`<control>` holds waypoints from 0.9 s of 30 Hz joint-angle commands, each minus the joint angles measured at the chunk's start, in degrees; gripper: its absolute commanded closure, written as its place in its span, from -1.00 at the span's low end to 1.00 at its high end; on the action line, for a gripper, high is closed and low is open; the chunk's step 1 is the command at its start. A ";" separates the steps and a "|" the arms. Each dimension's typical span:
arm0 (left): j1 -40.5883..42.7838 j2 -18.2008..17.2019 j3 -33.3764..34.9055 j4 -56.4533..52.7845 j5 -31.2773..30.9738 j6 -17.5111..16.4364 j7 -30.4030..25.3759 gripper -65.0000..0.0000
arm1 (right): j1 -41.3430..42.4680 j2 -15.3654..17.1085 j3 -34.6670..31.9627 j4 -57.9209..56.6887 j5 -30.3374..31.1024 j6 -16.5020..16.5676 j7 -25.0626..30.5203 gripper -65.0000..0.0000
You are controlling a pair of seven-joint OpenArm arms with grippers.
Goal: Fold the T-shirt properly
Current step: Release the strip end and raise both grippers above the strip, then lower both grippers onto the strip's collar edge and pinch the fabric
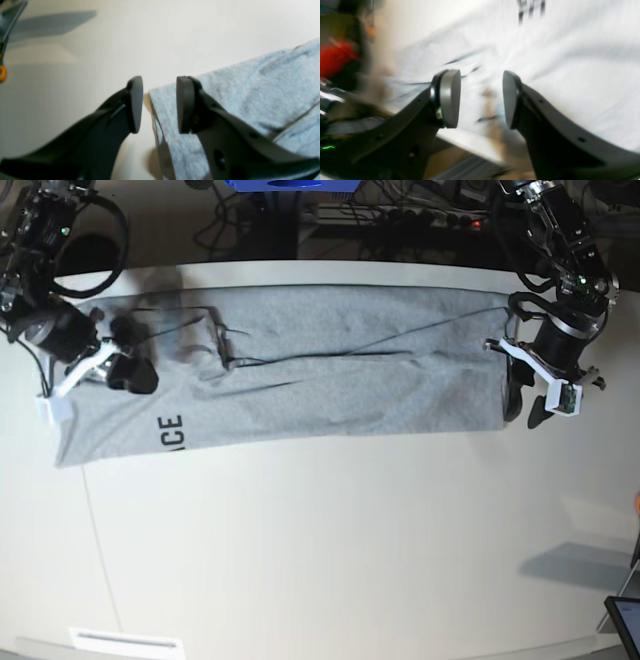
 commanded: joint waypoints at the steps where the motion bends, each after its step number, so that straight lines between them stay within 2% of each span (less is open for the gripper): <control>1: -0.81 -0.03 0.92 1.97 -1.40 0.34 -2.46 0.31 | 0.28 1.79 -2.69 0.81 -1.80 0.17 2.22 0.18; 5: 1.83 3.40 1.27 3.73 -0.34 0.34 -12.13 0.31 | -0.95 7.24 -16.76 0.81 -16.65 -0.01 17.52 0.19; 8: 3.94 6.21 1.71 3.82 -0.17 0.34 -18.02 0.31 | -4.64 7.07 -23.35 0.55 -29.31 -0.09 30.35 0.19; 10: 4.29 7.36 1.80 3.47 1.68 0.34 -18.46 0.31 | -6.40 5.57 -24.85 0.37 -35.11 -0.18 34.66 0.17; 14: 3.94 9.64 1.98 1.62 8.27 0.34 -18.81 0.31 | -7.19 2.50 -24.93 -0.25 -41.18 -0.01 35.72 0.17; 17: 4.20 9.55 5.14 0.30 11.00 0.34 -18.90 0.31 | -6.93 2.14 -24.93 -2.18 -43.73 -0.01 36.24 0.17; 23: 5.61 9.82 9.63 -0.49 17.42 0.34 -18.99 0.31 | -7.28 2.58 -24.67 -4.29 -44.35 -0.01 40.37 0.17; 27: 7.02 9.55 11.74 -1.11 20.67 0.34 -18.90 0.31 | -6.93 2.23 -20.80 -6.31 -44.17 0.17 40.90 0.14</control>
